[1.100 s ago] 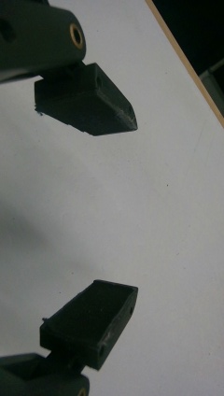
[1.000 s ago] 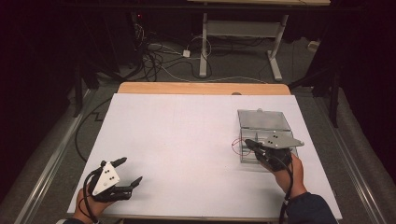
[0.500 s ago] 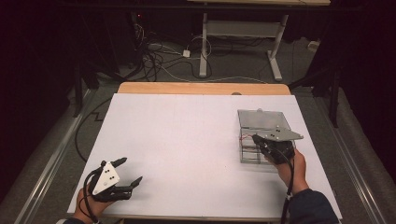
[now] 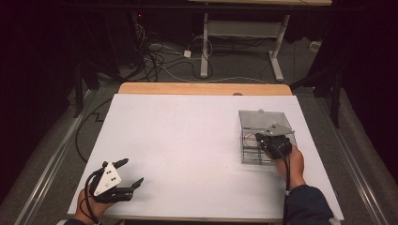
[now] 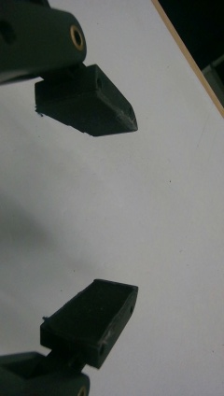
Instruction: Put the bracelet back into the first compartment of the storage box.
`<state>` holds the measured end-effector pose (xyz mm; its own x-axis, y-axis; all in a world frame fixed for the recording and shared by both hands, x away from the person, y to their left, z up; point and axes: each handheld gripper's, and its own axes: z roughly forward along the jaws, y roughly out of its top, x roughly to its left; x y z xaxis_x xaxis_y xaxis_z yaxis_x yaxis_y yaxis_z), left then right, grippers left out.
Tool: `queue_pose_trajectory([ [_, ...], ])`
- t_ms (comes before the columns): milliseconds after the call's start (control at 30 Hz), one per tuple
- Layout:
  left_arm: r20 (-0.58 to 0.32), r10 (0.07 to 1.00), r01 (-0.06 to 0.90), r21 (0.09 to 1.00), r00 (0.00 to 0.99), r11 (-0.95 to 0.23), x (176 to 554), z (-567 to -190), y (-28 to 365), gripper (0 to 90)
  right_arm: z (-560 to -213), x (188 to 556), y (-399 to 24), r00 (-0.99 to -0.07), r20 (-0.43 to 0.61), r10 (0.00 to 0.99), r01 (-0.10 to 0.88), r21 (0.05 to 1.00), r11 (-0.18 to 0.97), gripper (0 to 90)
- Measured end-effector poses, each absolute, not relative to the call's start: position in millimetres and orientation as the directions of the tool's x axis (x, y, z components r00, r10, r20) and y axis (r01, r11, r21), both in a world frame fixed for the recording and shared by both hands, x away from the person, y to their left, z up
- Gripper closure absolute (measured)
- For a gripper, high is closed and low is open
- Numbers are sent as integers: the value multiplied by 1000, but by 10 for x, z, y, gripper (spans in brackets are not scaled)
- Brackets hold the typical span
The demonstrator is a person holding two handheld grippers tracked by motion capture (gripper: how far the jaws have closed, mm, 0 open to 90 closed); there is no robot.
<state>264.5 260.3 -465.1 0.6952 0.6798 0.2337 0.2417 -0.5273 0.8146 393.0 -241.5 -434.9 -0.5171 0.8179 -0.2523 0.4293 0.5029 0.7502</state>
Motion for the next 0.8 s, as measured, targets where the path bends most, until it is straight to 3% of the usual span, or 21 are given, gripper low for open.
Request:
queue_pose_trajectory([
  [800,230,675,247,810,701,-532,2654,-4662,2605,176,-4326,4080,-2294,-473,-319,821,483,686,544,890],
])
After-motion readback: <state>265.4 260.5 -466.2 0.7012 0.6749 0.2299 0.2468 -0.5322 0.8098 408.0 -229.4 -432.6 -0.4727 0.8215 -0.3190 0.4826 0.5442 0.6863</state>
